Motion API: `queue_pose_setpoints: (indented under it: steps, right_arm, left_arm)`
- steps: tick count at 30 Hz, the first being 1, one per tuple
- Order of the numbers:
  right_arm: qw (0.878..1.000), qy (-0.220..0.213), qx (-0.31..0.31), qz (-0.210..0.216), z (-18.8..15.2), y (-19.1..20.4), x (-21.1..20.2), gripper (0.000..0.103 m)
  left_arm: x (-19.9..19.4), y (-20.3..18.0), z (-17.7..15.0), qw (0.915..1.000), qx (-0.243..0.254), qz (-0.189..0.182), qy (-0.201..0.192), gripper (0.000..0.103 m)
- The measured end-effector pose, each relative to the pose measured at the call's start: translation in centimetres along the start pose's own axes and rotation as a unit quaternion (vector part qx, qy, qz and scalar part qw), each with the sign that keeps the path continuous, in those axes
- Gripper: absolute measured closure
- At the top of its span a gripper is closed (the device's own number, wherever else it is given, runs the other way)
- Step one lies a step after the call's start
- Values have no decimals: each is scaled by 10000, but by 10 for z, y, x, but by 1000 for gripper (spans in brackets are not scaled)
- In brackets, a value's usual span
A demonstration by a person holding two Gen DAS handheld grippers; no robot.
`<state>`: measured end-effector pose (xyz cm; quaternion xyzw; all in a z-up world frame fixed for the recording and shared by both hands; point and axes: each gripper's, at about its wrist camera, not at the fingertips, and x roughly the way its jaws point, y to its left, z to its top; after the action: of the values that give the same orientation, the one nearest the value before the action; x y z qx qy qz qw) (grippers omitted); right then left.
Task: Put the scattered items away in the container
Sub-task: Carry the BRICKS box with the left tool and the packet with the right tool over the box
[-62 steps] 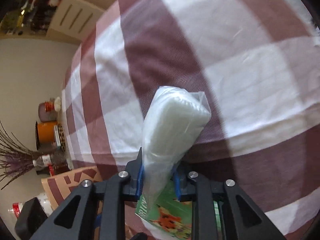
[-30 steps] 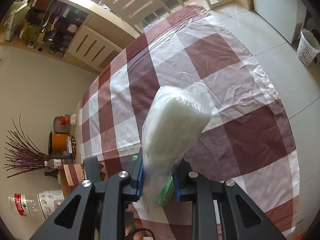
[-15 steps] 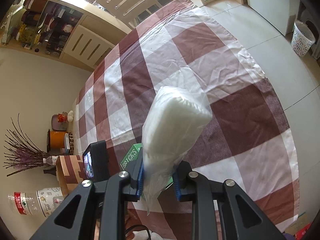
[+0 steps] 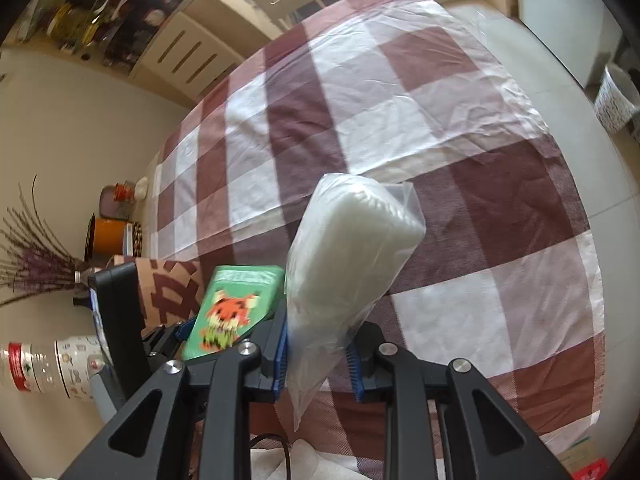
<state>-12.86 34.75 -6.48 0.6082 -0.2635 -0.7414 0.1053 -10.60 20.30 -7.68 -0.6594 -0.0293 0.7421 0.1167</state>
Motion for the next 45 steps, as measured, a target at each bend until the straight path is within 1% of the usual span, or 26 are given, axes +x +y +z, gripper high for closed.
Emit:
queue_pose_setpoints:
  steps: [2,4,5,7,10,14,19,22,28,32,34,45]
  right_arm:
    - [9999,11,-109,34,-3,10,-1,78]
    - [9998,21,-208,53,-6,20,0,78]
    - [9997,17,-239,61,-8,24,0,78]
    - [9995,16,-294,91,-11,33,-1,78]
    - [9991,-7,-406,106,-15,45,-4,78]
    - [9985,-48,-544,107,-19,60,-9,78]
    - [9974,-111,-696,155,-23,80,-17,78]
    - [9965,-134,-794,209,-24,93,-18,78]
    - [9940,-102,-1031,357,-27,126,-17,78]
    - [9911,-85,-1258,419,-29,151,-16,78]
    - [9895,-63,-1373,443,-31,163,-15,78]
    - [9785,187,-1957,630,-40,234,6,78]
  left_arm:
    - [-5,8,0,10000,-67,-40,-54,20]
    - [-12,13,-10,9999,-74,30,-111,20]
    - [-11,14,-10,9999,-91,49,-108,21]
    - [-14,23,-17,9998,-158,33,-96,22]
    - [-22,23,-22,9997,-153,28,-207,22]
    - [-40,32,-27,9991,-228,-67,-357,22]
    - [-76,44,-31,9974,-242,9,-685,22]
    - [-99,56,-34,9956,-310,17,-884,22]
    - [-131,80,-40,9921,-520,80,-1142,22]
    - [-148,99,-48,9891,-750,-63,-1263,22]
    - [-159,107,-52,9880,-796,-9,-1326,22]
    - [-189,166,-76,9784,-1354,53,-1560,22]
